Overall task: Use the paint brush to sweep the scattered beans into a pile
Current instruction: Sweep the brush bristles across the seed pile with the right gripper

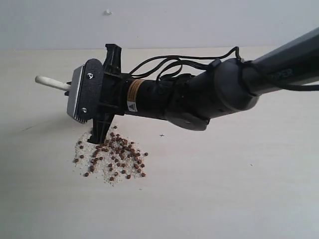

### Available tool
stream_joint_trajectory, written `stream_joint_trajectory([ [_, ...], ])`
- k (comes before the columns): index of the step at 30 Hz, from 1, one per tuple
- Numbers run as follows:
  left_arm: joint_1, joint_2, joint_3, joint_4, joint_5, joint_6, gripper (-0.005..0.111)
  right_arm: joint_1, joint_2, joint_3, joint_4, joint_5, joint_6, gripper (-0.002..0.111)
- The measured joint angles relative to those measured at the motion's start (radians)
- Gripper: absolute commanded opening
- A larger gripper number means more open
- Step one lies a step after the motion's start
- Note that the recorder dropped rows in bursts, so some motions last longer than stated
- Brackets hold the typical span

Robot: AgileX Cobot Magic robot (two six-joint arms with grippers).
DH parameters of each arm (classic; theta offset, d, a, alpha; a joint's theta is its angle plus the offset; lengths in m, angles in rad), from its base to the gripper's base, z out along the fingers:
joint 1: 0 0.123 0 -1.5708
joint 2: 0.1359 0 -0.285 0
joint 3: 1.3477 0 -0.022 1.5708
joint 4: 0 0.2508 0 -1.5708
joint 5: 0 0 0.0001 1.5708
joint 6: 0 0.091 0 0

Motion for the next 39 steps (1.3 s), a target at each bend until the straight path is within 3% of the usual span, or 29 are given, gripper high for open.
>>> stream_joint_trajectory([
  [9,0.000,0.000,0.000,0.000,0.000,0.000,0.000,-0.079,0.075,-0.122,-0.566,-0.107,0.478,0.000],
  [20,0.000,0.000,0.000,0.000,0.000,0.000,0.000,-0.086,0.074,-0.127,-0.854,-0.190,0.725,0.000],
  [29,0.000,0.000,0.000,0.000,0.001,0.000,0.000,-0.086,0.005,-0.127,-0.875,-0.201,0.755,0.000],
  [39,0.000,0.000,0.000,0.000,0.001,0.000,0.000,-0.086,0.032,-0.130,-0.623,-0.129,0.419,0.000],
])
